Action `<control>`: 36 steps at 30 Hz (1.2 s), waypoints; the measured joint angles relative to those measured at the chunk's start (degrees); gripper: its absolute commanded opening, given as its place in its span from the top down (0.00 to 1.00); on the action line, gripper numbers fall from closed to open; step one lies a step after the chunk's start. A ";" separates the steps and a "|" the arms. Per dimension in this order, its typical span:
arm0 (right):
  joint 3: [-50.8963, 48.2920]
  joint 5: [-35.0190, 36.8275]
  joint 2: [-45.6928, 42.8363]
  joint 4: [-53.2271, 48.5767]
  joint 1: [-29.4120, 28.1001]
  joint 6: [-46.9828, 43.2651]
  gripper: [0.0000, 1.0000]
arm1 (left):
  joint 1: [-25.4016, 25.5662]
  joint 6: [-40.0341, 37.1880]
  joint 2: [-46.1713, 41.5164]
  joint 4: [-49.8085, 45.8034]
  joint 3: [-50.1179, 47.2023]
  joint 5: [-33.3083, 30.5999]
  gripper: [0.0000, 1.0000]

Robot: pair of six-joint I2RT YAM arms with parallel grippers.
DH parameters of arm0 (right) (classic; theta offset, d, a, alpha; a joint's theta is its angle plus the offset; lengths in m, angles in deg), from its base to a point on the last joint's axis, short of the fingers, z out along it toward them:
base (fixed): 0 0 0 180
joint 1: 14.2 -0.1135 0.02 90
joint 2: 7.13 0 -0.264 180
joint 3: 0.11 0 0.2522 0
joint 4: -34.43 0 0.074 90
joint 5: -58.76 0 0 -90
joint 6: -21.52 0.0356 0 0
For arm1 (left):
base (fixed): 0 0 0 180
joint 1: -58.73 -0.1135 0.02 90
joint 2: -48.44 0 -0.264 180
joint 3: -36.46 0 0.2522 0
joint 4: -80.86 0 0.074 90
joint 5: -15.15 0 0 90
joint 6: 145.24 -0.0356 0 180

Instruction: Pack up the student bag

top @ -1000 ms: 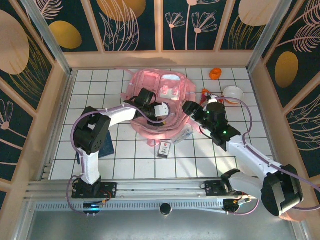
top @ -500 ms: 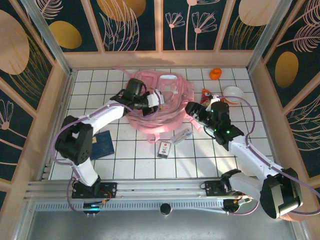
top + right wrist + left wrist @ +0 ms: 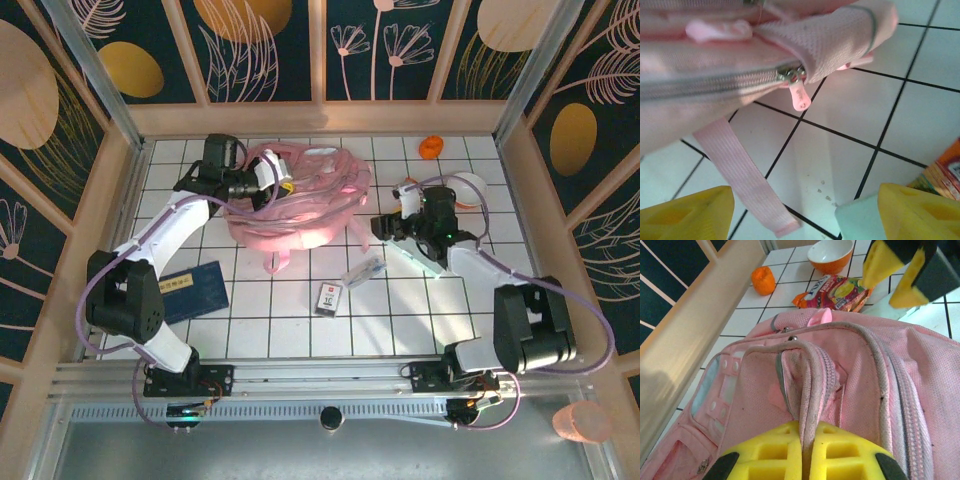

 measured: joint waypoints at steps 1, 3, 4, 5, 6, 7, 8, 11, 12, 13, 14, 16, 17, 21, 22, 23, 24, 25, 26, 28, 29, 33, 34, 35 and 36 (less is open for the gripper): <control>0.44 -0.98 1.29 0.22 0.00 -2.62 0.25 | -0.04 0.00 0.00 -0.22 0.28 0.24 1.00; 1.31 -2.71 3.85 1.14 0.07 -6.75 0.25 | -0.04 -0.02 0.00 -0.33 0.50 0.66 1.00; 1.95 -3.96 5.44 1.88 0.26 -8.66 0.25 | -0.04 -0.04 0.00 -0.42 0.55 0.81 1.00; 2.64 -5.05 6.78 2.43 0.52 -9.79 0.25 | -0.04 -0.11 0.00 -0.59 0.55 0.96 1.00; 3.65 -6.38 8.57 3.06 0.98 -11.17 0.25 | -0.04 -0.26 0.00 -0.74 0.55 1.07 1.00; 4.92 -7.76 10.27 3.48 1.55 -12.24 0.25 | -0.04 -0.44 0.00 -0.81 0.55 1.09 1.00; 6.16 -8.90 11.82 3.87 1.97 -13.31 0.26 | -0.04 -0.52 0.00 -0.83 0.57 1.09 1.00; 9.16 -12.02 15.43 4.85 2.78 -15.87 0.26 | -0.04 -0.94 0.00 -1.03 0.57 1.09 1.00; 9.62 -13.03 16.02 5.31 2.80 -16.44 0.26 | -0.04 -1.07 0.00 -1.03 0.57 1.07 1.00; 9.86 -14.10 16.39 5.68 2.80 -16.94 0.26 | -0.04 -1.11 -0.04 -1.03 0.57 1.05 1.00; 10.05 -14.97 16.72 6.01 2.80 -17.40 0.26 | -0.04 -1.14 -0.11 -1.01 0.57 1.05 1.00; 10.93 -16.79 17.73 6.05 2.80 -18.25 0.26 | -0.04 -1.16 -0.33 -0.96 0.57 1.05 1.00; 11.47 -17.57 18.34 6.03 2.80 -18.71 0.26 | -0.04 -1.14 -0.44 -0.94 0.57 1.05 1.00; 13.60 -20.31 20.74 5.88 2.84 -20.13 0.31 | -0.04 -1.09 -0.85 -0.59 0.57 1.25 1.00; 13.86 -20.92 21.05 5.77 2.91 -20.50 0.34 | -0.04 -1.09 -0.87 -0.50 0.57 1.46 1.00; 14.08 -21.57 21.22 5.49 2.99 -20.70 0.37 | -0.04 -1.09 -0.90 -0.52 0.57 1.51 1.00; 14.29 -22.14 21.29 5.20 3.10 -21.05 0.40 | -0.04 -1.09 -0.90 -0.52 0.57 1.51 1.00; 14.64 -22.93 21.33 4.70 3.30 -21.11 0.42 | -0.04 -1.09 -0.90 -0.52 0.57 1.51 1.00; 14.91 -23.58 21.35 4.46 3.52 -21.22 0.46 | -0.04 -1.09 -0.90 -0.50 0.57 1.53 1.00; 15.32 -25.05 21.35 4.22 4.15 -21.27 0.56 | -0.04 -1.09 -0.90 -0.50 0.57 1.53 1.00; 15.45 -25.55 21.35 4.22 4.46 -21.53 0.59 | -0.04 -1.09 -0.90 -0.50 0.57 1.53 1.00; 15.67 -28.02 21.35 3.67 5.79 -21.77 0.67 | -0.04 -1.09 -0.90 -0.26 0.52 1.53 1.00; 15.67 -28.65 21.35 3.61 6.10 -21.66 0.69 | -0.04 -1.09 -0.90 -0.11 0.52 1.53 1.00; 15.67 -29.20 21.35 3.58 6.34 -21.73 0.71 | -0.04 -1.09 -0.90 -0.09 0.50 1.53 1.00; 15.67 -29.86 21.35 3.41 6.58 -21.64 0.72 | -0.04 -1.09 -0.90 -0.07 0.50 1.53 1.00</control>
